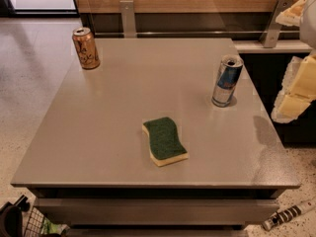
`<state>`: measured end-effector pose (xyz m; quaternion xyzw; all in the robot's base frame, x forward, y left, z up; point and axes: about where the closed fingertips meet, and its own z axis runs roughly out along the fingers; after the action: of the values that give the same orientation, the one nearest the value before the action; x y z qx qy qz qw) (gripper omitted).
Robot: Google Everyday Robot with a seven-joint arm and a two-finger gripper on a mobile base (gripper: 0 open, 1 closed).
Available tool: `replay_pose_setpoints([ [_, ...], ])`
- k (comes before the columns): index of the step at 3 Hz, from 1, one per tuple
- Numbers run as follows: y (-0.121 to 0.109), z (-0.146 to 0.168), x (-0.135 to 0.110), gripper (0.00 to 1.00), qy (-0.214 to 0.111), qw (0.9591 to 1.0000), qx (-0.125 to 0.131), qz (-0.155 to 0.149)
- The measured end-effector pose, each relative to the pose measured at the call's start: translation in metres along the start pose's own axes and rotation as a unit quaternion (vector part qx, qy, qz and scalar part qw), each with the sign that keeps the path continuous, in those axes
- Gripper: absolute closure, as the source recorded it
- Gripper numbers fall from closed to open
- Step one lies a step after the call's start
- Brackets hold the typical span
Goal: Move redbull can near orange can
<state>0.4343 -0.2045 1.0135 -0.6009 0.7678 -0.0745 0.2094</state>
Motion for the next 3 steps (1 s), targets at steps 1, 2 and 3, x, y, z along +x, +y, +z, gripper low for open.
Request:
replay_pose_setpoints([
  [1,0.000,0.000,0.000,0.00,0.000,1.0000,0.000,0.000],
  [2,-0.015,0.003,-0.002,0.00,-0.044,0.9990,0.002,0.009],
  [3,-0.035,0.007,0.001,0.00,-0.108,0.9938,0.003,0.025],
])
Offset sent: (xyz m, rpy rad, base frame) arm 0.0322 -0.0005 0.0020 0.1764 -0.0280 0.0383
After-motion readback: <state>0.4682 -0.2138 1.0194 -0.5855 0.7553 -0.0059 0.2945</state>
